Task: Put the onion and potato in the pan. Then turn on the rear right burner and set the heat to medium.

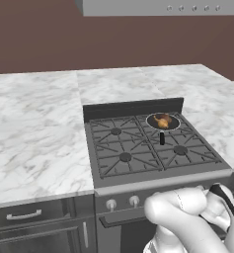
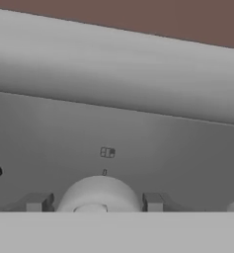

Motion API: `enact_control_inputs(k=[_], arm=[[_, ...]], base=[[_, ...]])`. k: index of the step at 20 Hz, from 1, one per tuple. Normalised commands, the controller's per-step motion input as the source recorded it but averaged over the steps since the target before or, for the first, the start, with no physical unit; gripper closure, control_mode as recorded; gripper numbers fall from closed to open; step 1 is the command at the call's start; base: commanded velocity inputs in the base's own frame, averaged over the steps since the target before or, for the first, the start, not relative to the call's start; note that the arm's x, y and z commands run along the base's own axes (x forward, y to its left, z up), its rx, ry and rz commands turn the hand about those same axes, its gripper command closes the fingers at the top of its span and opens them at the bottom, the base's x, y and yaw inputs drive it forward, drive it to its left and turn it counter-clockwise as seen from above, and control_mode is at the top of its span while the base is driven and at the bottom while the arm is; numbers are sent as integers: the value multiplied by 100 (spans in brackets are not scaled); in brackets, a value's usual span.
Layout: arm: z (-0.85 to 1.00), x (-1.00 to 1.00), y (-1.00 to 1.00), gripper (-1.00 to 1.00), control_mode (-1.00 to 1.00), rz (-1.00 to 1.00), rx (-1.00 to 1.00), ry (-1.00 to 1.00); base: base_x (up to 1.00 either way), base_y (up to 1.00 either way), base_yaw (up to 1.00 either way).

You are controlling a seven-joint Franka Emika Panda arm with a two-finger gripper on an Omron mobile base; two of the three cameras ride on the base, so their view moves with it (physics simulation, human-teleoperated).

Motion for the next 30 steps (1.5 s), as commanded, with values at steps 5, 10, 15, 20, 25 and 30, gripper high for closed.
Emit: enact_control_inputs(k=[5, 10, 15, 20, 25, 30], arm=[[-9, 0, 0, 100, -100, -1, -17, 0], [-13, 0, 0, 100, -100, -2, -17, 0], [-13, 0, -1, 100, -100, -2, -17, 0], [-10, 0, 0, 100, -100, -2, -17, 0], [-6, 0, -1, 100, -100, -2, -17, 0], [-6, 0, -4, 100, -100, -2, -19, 0]], base=[[0, 0, 0], [0, 0, 0], [0, 0, 0], [0, 0, 0], [0, 0, 0], [0, 0, 0]])
